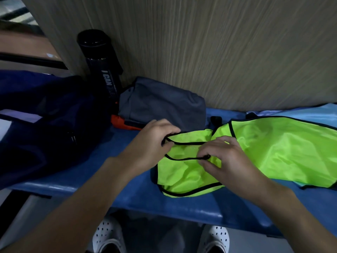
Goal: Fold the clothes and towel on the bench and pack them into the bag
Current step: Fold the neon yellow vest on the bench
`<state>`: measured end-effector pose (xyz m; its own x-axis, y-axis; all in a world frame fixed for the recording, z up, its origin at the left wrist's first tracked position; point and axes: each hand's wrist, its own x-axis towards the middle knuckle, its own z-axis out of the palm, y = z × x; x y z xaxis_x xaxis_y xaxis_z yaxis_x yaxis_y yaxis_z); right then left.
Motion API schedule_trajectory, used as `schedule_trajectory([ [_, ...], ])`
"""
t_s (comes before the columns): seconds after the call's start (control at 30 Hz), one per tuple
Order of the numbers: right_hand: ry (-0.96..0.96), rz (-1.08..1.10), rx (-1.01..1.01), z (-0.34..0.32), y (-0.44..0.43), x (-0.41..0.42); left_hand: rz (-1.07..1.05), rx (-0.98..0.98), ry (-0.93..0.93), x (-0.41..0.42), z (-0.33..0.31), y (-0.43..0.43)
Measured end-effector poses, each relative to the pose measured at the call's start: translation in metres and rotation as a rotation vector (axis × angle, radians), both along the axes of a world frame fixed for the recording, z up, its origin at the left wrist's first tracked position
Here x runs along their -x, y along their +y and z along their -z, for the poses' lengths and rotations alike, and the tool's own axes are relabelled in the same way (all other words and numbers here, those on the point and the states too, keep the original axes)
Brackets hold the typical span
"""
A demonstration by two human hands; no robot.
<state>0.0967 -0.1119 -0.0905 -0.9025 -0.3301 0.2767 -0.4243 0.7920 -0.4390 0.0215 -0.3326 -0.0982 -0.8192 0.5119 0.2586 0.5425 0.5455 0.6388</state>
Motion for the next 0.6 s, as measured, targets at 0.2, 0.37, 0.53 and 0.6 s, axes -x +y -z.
schedule_trajectory([
  [0.2,0.003,0.001,-0.01,-0.002,0.008,-0.01,0.033,0.171,0.094,0.004,0.006,0.008],
  [0.37,0.009,0.001,-0.012,-0.002,0.008,-0.01,-0.007,0.172,0.188,0.007,0.01,0.014],
  [0.53,0.064,0.024,0.042,-0.004,0.01,-0.005,-0.038,-0.016,0.11,0.008,-0.002,0.022],
  [0.6,0.114,0.051,0.09,-0.006,0.01,0.0,-0.057,-0.168,-0.023,0.005,-0.013,0.024],
])
